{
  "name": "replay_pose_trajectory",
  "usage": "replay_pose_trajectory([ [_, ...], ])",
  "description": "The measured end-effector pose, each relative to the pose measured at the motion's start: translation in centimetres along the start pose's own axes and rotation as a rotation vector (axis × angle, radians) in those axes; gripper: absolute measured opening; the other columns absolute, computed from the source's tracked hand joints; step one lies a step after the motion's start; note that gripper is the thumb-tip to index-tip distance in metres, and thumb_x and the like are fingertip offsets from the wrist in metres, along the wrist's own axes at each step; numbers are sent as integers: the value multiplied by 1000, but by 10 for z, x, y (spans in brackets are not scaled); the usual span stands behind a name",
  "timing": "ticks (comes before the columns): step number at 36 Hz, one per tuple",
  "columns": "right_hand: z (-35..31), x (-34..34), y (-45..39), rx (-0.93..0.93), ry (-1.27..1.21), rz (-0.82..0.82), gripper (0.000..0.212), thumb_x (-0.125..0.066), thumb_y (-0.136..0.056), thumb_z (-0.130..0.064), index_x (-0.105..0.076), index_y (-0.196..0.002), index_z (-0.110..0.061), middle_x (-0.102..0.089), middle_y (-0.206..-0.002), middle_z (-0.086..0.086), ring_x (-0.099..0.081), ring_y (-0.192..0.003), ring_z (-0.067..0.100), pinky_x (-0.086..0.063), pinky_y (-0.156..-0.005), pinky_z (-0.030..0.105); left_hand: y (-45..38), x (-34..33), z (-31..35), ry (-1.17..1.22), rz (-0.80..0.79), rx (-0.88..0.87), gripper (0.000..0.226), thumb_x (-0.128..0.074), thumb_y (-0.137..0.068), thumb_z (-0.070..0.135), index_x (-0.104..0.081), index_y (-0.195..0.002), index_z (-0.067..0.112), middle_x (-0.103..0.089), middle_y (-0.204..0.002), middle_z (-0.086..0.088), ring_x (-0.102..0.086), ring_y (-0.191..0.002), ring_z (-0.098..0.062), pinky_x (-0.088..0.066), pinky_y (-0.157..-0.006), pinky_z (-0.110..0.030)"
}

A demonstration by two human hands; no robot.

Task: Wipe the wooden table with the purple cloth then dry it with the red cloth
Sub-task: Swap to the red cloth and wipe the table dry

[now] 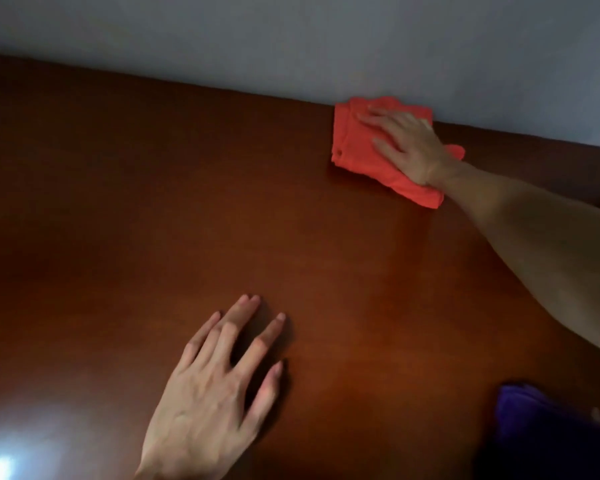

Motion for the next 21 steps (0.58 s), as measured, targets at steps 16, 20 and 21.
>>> replay_pose_trajectory([
  [16,19,-3,124,-641,-39,294,57,-34,-104,-54,-43,-154,-28,-39,-162,6,-31,-150,27,-17,-121,43,7,3,2,-38,25,26,55,-34,-101,53,-40,-152,33,-37,-157,-3,-28,-150,-17,-21,-121,-34],
  [20,0,-4,176,-561,-27,234,65,-26,-100,-62,-40,-155,-30,-38,-163,4,-29,-151,26,-18,-120,44,9,5,3,-49,34,27,55,-31,-101,55,-38,-152,35,-35,-156,-2,-27,-150,-18,-18,-121,-32],
  [21,-3,-3,188,-539,-27,222,68,-23,-99,-65,-39,-156,-31,-37,-164,3,-28,-152,25,-18,-120,44,9,5,3,-49,34,27,55,-30,-102,55,-37,-153,36,-34,-156,-2,-27,-150,-19,-19,-121,-34],
])
Point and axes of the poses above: each hand's wrist, its own y-axis away from the middle knuckle, its own x-axis out of the back of the hand, z = x × y, the point moved 8 cm from there along -y, towards the middle knuckle
